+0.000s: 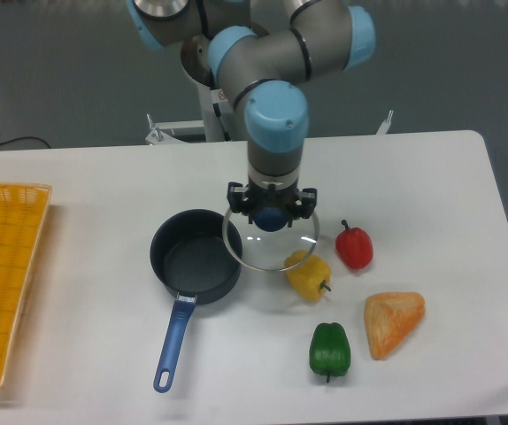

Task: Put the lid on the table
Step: 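Lift the glass lid off the blue saucepan with the gripper, then carry the held lid away from the saucepan, above the red pepper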

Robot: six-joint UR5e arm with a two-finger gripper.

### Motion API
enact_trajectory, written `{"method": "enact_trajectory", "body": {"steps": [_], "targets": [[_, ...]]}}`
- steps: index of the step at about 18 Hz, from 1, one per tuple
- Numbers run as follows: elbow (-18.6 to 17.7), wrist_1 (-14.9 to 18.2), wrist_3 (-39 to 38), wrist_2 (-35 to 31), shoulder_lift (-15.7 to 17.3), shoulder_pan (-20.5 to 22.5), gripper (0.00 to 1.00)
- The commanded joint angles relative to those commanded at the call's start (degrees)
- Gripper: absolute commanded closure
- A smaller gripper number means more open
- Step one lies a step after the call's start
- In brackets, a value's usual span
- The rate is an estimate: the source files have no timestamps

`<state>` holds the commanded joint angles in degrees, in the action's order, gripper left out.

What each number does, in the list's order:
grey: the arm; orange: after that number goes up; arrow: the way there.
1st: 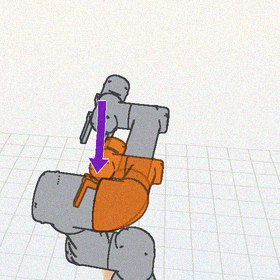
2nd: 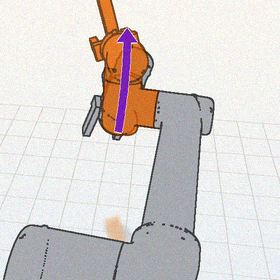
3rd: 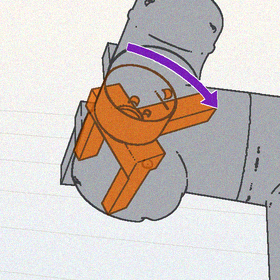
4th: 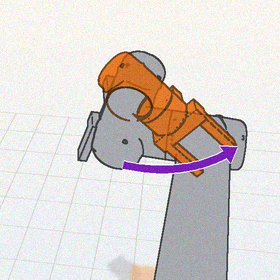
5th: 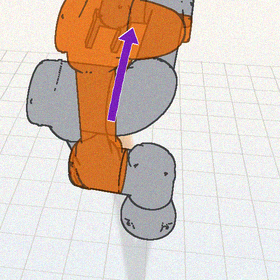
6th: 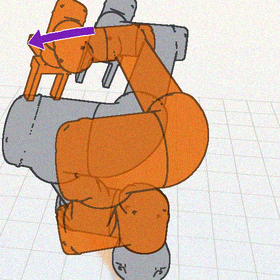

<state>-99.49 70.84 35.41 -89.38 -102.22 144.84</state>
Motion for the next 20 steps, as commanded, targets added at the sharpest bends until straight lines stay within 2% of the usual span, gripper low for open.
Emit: {"method": "enact_trajectory", "body": {"steps": [6,13,17,20], "targets": [[-2.19,-0.09,7.12,0.17,1.05,3.95,0.52],[-5.88,-0.26,15.29,0.17,5.00,8.09,0.53],[-8.34,-1.49,16.27,0.17,7.20,8.44,0.53],[-10.36,-3.24,16.27,0.35,7.65,8.27,0.53]]}}
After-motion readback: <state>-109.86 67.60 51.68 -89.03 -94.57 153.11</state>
